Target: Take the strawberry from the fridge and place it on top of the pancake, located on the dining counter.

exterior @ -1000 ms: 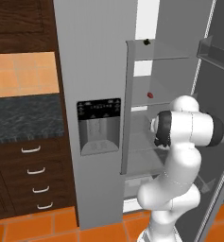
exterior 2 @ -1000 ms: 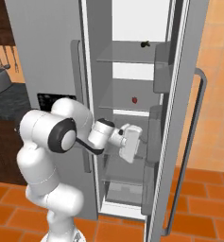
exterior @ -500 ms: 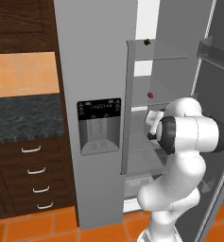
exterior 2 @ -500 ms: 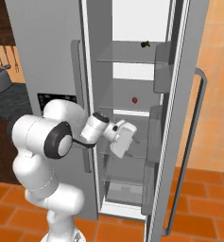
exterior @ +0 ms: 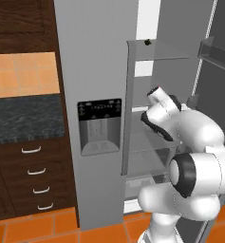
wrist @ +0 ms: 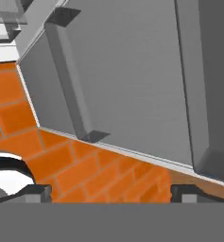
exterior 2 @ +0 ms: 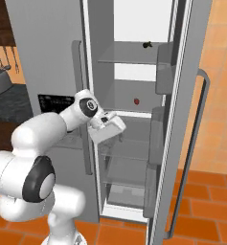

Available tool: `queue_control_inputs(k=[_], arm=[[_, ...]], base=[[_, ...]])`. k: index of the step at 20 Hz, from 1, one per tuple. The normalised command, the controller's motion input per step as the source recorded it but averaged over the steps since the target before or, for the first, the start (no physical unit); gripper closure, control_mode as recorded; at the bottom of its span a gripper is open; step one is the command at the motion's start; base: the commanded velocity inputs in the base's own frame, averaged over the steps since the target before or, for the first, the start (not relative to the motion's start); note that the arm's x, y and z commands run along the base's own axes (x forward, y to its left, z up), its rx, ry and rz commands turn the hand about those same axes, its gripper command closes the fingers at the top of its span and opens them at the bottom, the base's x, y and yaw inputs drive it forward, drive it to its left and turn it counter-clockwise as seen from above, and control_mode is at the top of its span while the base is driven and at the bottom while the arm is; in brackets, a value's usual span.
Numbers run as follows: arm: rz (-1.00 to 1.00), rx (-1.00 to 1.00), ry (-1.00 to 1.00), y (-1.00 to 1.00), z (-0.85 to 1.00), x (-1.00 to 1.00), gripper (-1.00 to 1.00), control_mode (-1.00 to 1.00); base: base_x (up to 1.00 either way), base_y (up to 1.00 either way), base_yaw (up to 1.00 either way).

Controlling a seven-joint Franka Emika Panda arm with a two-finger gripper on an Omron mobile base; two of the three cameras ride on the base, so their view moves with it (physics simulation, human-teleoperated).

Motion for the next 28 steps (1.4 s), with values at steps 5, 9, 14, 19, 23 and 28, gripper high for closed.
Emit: queue_control_inputs(k=[5, 9, 14, 19, 23, 28], arm=[[0.00, 0.47, -0.33, 0.80, 0.74, -0.30, -1.00, -1.00], [0.06, 0.50, -0.21, 0.75, 0.57, -0.34, -1.00, -1.00], [0.12, 0.37, -0.23, 0.50, 0.44, -0.64, -1.00, -1.00], [0.22, 0.06, -0.22, 0.19, 0.46, -0.96, -1.00, -1.00], [0.04, -0.28, 0.00, 0.24, 0.05, -0.58, -1.00, -1.00], [0.00, -0.10, 0.03, 0.34, -0.01, -0.13, -1.00, -1.00]], base=[[0.00, 0.00, 0.00], [0.00, 0.00, 0.00], [0.00, 0.00, 0.00], [0.00, 0.00, 0.00], [0.00, 0.00, 0.00], [0.00, 0.00, 0.00]])
